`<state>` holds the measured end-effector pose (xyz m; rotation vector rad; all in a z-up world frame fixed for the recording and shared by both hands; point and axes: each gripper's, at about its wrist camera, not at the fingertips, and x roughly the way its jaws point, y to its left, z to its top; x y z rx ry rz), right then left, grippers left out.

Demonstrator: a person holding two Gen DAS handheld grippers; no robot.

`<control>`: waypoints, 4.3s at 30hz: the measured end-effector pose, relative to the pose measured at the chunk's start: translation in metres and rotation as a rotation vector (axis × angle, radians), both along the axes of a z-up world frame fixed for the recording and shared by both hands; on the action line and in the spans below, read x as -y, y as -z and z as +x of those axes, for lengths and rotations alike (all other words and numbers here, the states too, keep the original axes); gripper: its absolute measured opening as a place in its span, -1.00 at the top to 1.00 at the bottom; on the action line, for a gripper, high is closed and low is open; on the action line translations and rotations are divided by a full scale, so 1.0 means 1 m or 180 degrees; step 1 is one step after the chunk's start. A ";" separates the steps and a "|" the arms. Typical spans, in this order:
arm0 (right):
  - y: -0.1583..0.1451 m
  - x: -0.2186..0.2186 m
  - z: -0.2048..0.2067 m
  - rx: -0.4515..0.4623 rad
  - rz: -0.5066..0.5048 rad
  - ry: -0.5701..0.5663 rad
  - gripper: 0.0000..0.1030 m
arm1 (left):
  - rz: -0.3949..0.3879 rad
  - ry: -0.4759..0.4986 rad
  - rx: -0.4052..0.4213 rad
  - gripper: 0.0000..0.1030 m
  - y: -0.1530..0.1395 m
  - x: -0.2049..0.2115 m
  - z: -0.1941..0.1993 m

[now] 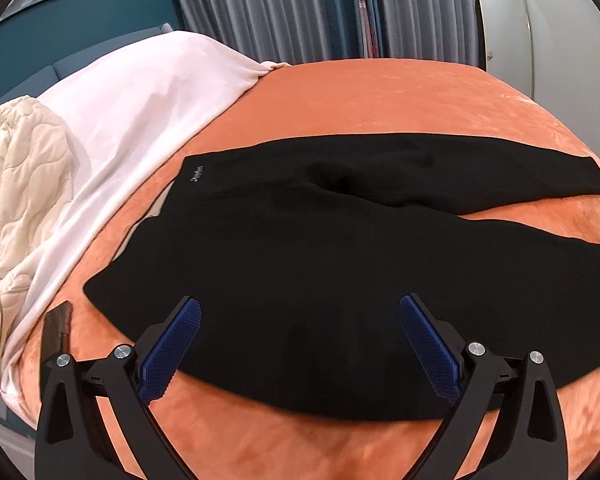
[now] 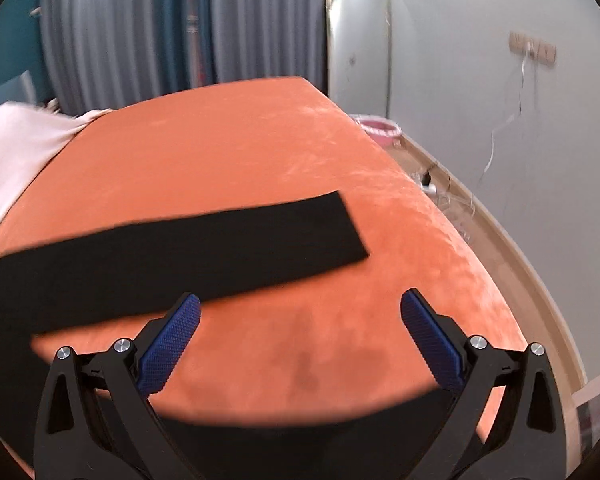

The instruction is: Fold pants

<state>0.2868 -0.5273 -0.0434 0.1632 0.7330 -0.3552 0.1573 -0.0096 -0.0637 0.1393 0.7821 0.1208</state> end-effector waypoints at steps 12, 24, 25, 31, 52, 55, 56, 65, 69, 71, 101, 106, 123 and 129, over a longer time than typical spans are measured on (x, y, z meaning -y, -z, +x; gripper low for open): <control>0.050 0.064 0.117 -0.0345 0.0096 0.0087 -0.91 | 0.0111 0.0110 -0.0097 -0.89 0.021 0.020 0.023; 0.085 0.064 0.141 -0.0402 0.0308 -0.0037 -0.02 | 0.0113 0.0103 -0.0200 -0.89 0.035 0.011 0.035; 0.083 0.065 0.139 -0.0357 0.0354 -0.0054 0.38 | 0.0104 0.0082 -0.0197 -0.89 0.033 0.007 0.038; 0.064 0.049 0.128 -0.0220 0.0260 -0.0181 0.75 | -0.0049 -0.0140 -0.0029 -0.89 -0.002 -0.056 0.099; 0.046 0.026 0.092 -0.0141 0.0413 0.0085 0.74 | -0.0599 -0.1017 -0.0807 0.75 0.043 -0.238 0.350; 0.022 0.021 0.078 0.0059 0.0359 0.0038 0.74 | -0.0707 -0.0741 -0.0384 0.84 0.002 -0.234 0.315; 0.010 0.020 0.067 0.0173 0.0347 -0.0011 0.74 | -0.0768 -0.0649 -0.0272 0.85 -0.012 -0.233 0.302; -0.039 0.013 -0.025 0.0586 0.0169 -0.0303 0.74 | -0.1030 -0.0080 0.0278 0.86 -0.088 -0.260 0.143; -0.040 0.006 -0.083 0.0638 0.0007 -0.0478 0.74 | -0.1021 0.0024 0.0331 0.85 -0.099 -0.272 0.081; -0.033 0.005 -0.115 0.0613 -0.0069 -0.0535 0.74 | -0.0921 0.0048 0.0256 0.84 -0.088 -0.273 0.057; 0.012 0.009 -0.142 -0.0079 -0.0027 -0.0549 0.93 | -0.0036 0.0588 0.0029 -0.14 -0.069 -0.074 -0.060; -0.041 -0.049 -0.243 0.0912 -0.2037 -0.1155 0.88 | -0.0044 0.0748 -0.0040 -0.24 -0.049 -0.039 -0.072; 0.049 0.047 -0.227 -0.0110 0.0613 -0.0446 -0.18 | -0.0559 0.0526 -0.0390 -0.24 -0.017 -0.015 -0.064; 0.045 0.016 -0.214 -0.0113 0.0395 -0.0298 -0.06 | -0.0317 0.0465 -0.0332 -0.31 -0.019 -0.018 -0.077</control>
